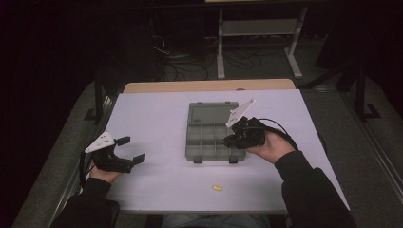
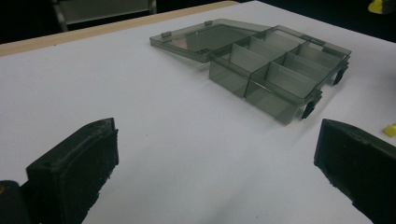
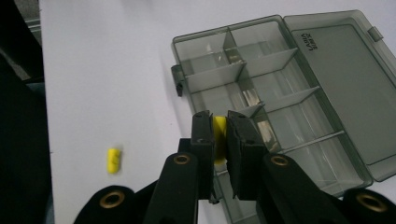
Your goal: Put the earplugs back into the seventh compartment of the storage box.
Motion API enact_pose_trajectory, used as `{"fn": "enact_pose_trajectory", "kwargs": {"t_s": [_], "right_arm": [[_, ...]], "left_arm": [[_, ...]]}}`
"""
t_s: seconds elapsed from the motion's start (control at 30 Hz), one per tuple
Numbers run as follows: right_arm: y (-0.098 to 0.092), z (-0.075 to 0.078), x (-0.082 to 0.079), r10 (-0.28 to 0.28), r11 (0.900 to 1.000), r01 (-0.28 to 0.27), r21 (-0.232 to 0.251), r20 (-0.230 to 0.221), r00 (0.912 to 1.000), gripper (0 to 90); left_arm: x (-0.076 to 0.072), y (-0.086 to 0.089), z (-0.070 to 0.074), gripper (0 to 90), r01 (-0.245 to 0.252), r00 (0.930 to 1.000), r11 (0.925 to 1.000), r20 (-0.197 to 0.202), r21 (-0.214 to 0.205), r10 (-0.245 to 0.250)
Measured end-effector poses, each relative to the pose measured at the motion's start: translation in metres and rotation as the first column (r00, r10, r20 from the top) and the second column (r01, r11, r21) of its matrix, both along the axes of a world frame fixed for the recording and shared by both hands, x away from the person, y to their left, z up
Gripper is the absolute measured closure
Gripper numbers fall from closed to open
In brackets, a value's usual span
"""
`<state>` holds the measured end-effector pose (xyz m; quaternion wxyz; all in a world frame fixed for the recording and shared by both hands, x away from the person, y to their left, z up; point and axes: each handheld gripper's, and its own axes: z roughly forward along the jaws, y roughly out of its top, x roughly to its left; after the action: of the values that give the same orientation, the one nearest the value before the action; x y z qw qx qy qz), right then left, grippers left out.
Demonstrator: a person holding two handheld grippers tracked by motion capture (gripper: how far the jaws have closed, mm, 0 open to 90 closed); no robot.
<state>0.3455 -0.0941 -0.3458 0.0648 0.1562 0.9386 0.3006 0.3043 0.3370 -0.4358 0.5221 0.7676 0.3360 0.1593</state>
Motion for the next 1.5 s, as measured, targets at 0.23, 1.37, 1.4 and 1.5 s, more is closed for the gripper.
{"fn": "enact_pose_trajectory", "kwargs": {"t_s": [0.23,1.37,1.4,1.5], "right_arm": [[0.001,-0.009,0.016,-0.037,0.9993,0.037,-0.008,-0.02,0.9991,80.3],[0.012,-0.049,0.039,-0.097,0.9948,0.095,-0.036,-0.055,0.9938,51.7],[0.011,-0.046,0.037,-0.1,0.9946,0.098,-0.035,-0.053,0.9936,48.1],[0.009,-0.041,0.032,-0.106,0.9941,0.105,-0.028,-0.039,0.9936,38.3]], "left_arm": [[0.0,0.0,0.0,0.0,0.001,1.0,1.0,0.0,0.0,-0.001],[0.0,0.0,0.0,0.0,0.003,1.0,1.0,0.002,0.0,-0.003],[0.0,0.0,0.0,0.0,0.003,1.0,1.0,0.002,0.0,-0.003],[0.0,0.0,0.0,0.0,0.002,1.0,1.0,0.002,-0.002,-0.002]]}}
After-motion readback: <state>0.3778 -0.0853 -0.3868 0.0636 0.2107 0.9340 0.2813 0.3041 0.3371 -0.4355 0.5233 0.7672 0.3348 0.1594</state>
